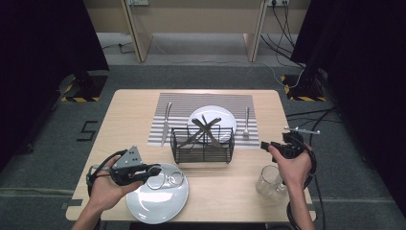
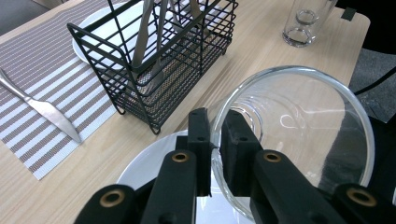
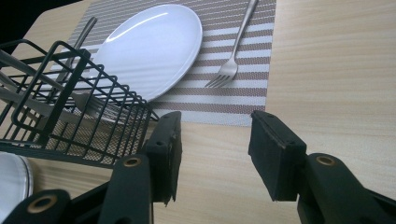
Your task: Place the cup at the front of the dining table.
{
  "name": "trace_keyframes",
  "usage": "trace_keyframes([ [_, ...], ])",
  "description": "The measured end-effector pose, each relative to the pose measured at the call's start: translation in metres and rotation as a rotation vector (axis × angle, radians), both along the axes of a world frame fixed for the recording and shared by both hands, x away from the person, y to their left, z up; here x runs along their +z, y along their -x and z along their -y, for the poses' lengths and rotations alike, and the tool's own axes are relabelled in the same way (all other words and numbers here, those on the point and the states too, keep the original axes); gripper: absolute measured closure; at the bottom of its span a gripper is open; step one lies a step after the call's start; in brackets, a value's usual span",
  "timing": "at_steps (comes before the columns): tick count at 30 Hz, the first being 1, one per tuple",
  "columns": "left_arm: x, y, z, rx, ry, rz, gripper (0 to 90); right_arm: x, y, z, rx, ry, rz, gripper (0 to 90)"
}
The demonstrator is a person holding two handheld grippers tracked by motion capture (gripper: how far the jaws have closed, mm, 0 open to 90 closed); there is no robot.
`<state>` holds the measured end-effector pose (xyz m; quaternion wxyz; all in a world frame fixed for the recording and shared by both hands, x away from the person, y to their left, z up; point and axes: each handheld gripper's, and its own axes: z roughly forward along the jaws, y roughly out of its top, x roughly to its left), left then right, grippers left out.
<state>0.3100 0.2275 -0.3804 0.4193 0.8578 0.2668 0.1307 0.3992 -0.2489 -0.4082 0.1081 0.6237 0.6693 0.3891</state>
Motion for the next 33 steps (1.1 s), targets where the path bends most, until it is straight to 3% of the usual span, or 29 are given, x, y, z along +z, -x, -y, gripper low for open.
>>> trace_keyframes([
  [33, 0.002, 0.0, -0.011, 0.025, 0.008, 0.006, 82.6, -0.001, 0.0, 0.001, -0.005, -0.002, -0.004, 53.6],
])
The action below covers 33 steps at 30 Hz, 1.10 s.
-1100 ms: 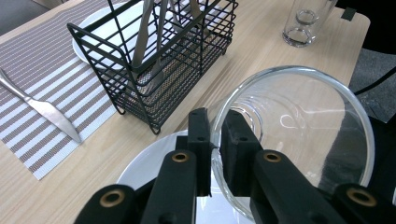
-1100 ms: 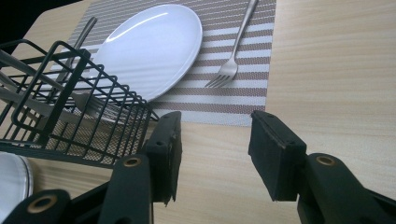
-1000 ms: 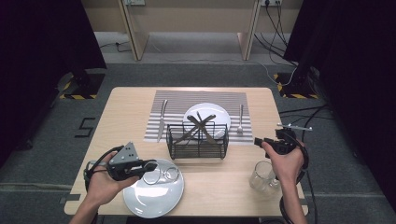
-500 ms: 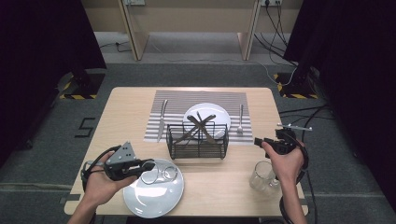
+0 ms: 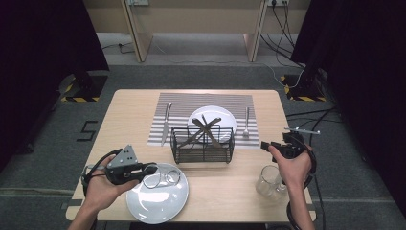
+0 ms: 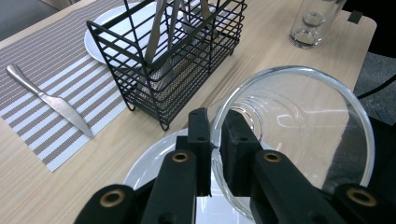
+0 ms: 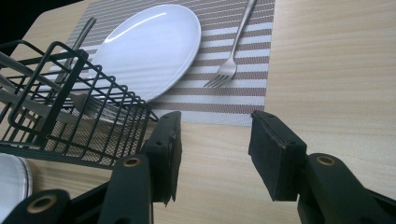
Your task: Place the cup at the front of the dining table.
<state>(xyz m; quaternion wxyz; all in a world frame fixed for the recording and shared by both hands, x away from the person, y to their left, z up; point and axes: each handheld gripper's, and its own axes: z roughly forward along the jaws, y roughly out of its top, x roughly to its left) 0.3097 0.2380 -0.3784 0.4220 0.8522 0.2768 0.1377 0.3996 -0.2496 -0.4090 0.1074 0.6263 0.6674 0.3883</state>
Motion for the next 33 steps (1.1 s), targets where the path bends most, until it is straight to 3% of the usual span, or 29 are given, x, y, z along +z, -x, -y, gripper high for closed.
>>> trace_keyframes([
  [33, 0.003, -0.003, -0.012, 0.037, -0.001, 0.015, 82.6, 0.0, 0.0, 0.0, -0.004, 0.0, 0.001, 53.6],
])
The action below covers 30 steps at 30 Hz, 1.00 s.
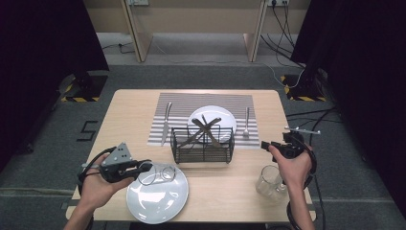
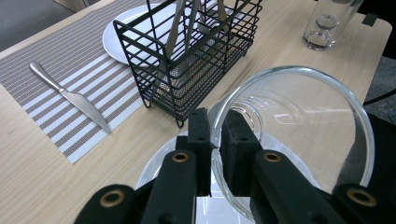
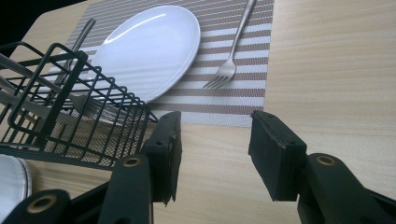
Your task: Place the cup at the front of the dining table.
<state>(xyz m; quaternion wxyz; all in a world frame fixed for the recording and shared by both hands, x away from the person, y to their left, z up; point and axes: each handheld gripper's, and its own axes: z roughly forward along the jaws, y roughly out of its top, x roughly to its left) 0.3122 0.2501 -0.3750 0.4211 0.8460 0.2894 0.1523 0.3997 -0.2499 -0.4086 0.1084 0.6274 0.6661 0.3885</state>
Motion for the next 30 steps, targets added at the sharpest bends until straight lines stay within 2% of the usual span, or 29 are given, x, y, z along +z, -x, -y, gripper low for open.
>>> trace_keyframes([
  [17, 0.002, -0.004, -0.007, 0.028, 0.002, 0.012, 82.6, 0.001, 0.001, 0.001, -0.002, 0.002, 0.007, 53.7],
  [30, 0.004, -0.011, -0.009, 0.055, 0.018, 0.018, 82.6, 0.003, 0.002, 0.005, -0.005, 0.003, 0.019, 53.7],
])
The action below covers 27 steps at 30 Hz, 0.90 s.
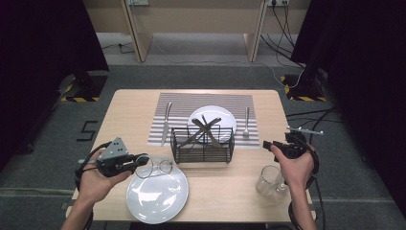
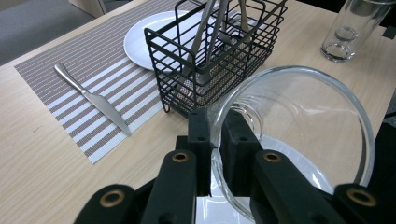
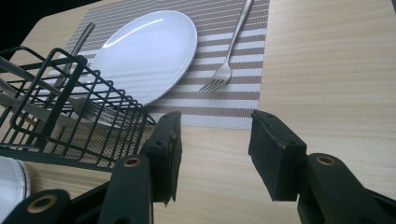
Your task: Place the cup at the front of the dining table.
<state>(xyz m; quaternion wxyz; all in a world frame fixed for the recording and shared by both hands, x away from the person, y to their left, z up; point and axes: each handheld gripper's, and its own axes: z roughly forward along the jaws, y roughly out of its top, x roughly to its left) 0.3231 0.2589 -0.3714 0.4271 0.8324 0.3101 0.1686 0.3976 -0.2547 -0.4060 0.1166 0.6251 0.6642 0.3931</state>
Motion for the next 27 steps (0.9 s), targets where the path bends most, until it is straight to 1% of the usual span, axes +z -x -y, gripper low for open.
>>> trace_keyframes([
  [5, 0.001, -0.003, -0.001, 0.011, -0.001, 0.004, 82.6, -0.002, -0.001, 0.0, 0.005, 0.0, -0.004, 53.7],
  [10, 0.001, -0.005, -0.003, 0.027, -0.016, 0.007, 82.6, -0.002, -0.003, -0.001, 0.009, 0.0, -0.006, 53.7],
  [16, 0.001, -0.007, -0.005, 0.037, -0.017, 0.004, 82.6, -0.002, -0.003, -0.001, 0.008, -0.006, -0.006, 53.7],
  [21, 0.002, -0.009, -0.007, 0.052, -0.012, 0.007, 82.6, -0.002, -0.003, 0.0, 0.01, -0.007, -0.006, 53.7],
  [27, 0.002, -0.011, -0.008, 0.056, -0.003, 0.007, 82.6, -0.001, -0.003, 0.0, 0.009, -0.005, 0.0, 53.7],
])
